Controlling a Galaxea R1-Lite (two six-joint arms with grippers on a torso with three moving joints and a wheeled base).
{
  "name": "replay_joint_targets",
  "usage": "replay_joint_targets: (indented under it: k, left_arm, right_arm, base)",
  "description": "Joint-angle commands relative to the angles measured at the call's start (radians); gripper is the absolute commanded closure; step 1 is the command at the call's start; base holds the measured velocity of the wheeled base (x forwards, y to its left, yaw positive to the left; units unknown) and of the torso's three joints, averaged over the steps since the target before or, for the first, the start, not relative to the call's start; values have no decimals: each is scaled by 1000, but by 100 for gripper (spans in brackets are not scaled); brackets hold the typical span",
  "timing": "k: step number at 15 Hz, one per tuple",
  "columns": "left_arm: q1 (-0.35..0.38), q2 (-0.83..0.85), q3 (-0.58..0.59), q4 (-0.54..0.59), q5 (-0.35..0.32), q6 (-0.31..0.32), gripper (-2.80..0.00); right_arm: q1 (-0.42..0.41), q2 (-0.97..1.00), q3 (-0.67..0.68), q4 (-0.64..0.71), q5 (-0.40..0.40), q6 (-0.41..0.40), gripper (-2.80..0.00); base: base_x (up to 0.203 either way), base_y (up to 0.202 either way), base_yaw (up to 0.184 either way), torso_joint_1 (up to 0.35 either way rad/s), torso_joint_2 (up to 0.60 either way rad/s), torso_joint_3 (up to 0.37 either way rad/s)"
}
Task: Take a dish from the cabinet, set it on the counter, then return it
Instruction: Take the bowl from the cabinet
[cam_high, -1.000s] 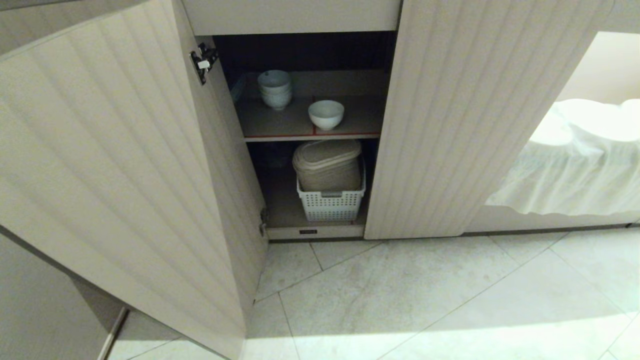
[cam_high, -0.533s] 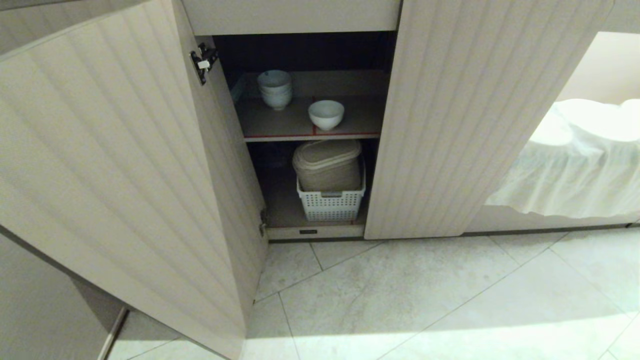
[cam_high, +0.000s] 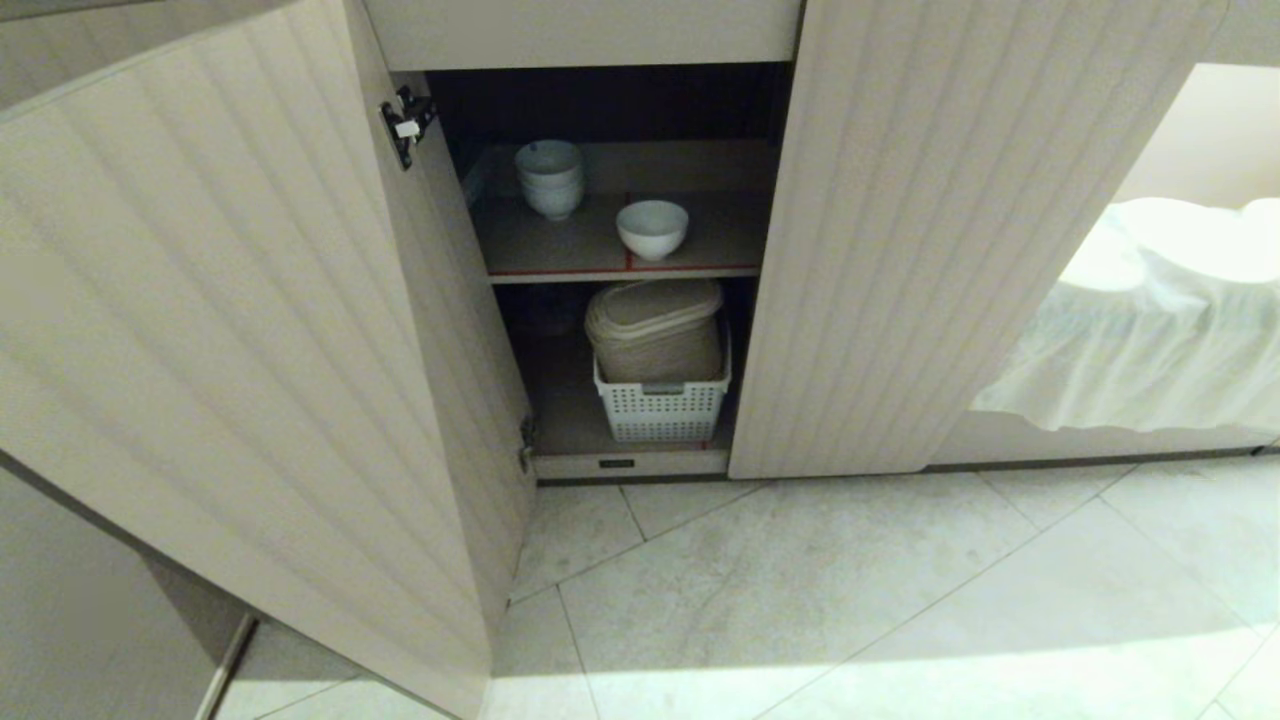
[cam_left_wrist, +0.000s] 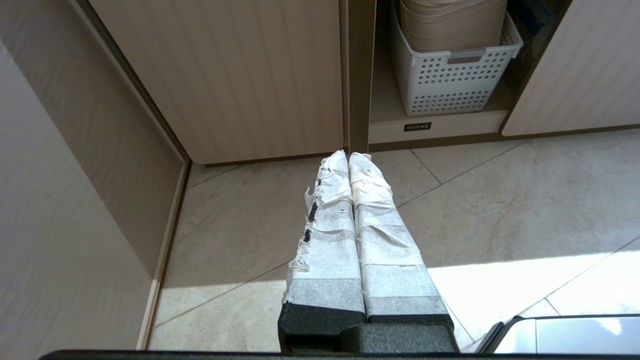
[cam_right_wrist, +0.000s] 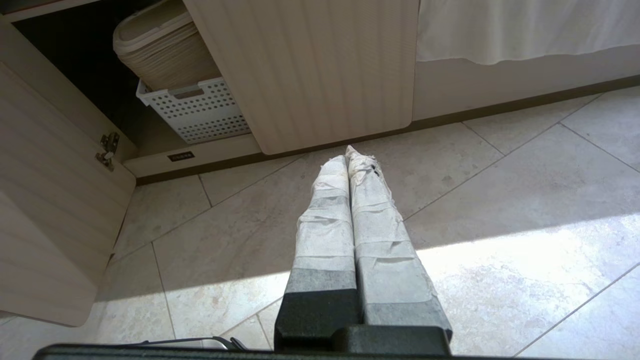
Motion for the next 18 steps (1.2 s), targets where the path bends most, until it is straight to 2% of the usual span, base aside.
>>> replay_joint_targets:
  k: [1,18]
  left_arm:
    - [0,0,0,0,0,1,0]
    - [0,0,0,0,0,1,0]
  right_arm:
    - [0,1,0,-1,0,1,0]
    - [0,1,0,-1,0,1,0]
  base:
    - [0,0,0,0,0,0]
    - [0,0,0,0,0,0]
